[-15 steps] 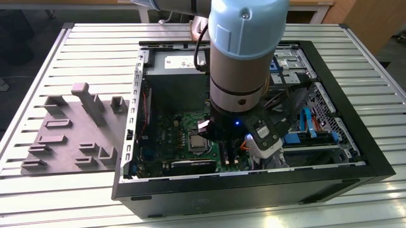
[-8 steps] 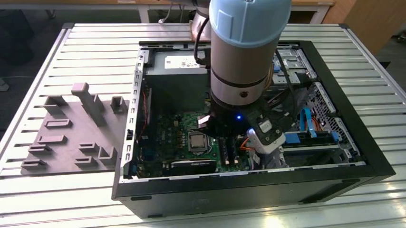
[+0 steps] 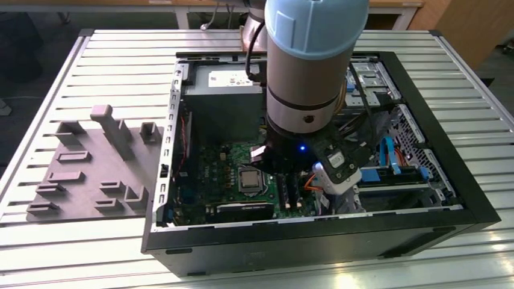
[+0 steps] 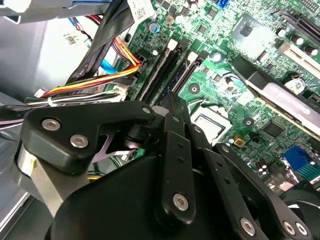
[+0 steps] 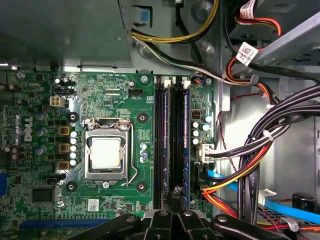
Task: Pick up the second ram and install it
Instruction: 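Press down the second ram until it locks into place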
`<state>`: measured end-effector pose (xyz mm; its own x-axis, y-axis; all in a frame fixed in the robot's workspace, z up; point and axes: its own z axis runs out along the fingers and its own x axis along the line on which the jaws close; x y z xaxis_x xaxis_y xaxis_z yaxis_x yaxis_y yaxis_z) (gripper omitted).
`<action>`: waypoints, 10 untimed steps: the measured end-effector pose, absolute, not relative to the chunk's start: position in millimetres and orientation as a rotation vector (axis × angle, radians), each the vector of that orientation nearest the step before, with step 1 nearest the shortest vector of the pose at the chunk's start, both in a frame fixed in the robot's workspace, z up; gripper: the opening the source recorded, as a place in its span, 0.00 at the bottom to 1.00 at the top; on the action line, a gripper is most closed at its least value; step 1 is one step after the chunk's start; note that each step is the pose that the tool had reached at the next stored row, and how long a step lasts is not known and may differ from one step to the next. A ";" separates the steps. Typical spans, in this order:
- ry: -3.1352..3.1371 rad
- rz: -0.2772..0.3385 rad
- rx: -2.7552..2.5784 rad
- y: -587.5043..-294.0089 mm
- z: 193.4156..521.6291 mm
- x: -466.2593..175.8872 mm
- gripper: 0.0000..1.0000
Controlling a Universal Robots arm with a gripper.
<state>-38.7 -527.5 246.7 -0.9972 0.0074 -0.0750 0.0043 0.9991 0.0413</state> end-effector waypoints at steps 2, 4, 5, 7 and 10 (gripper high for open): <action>3.066 0.063 0.009 -526.2 246.8 -38.8 0.11; 3.066 0.063 0.009 -523.4 246.6 -38.8 0.11; 3.066 0.063 0.009 -521.5 246.6 -38.8 0.11; 3.066 0.063 0.009 -517.1 246.5 -38.8 0.11; 3.066 0.063 0.009 -511.4 246.5 -38.8 0.11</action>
<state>-38.8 -511.4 246.5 -0.9972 0.0073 -0.0751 0.0042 0.9991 0.0413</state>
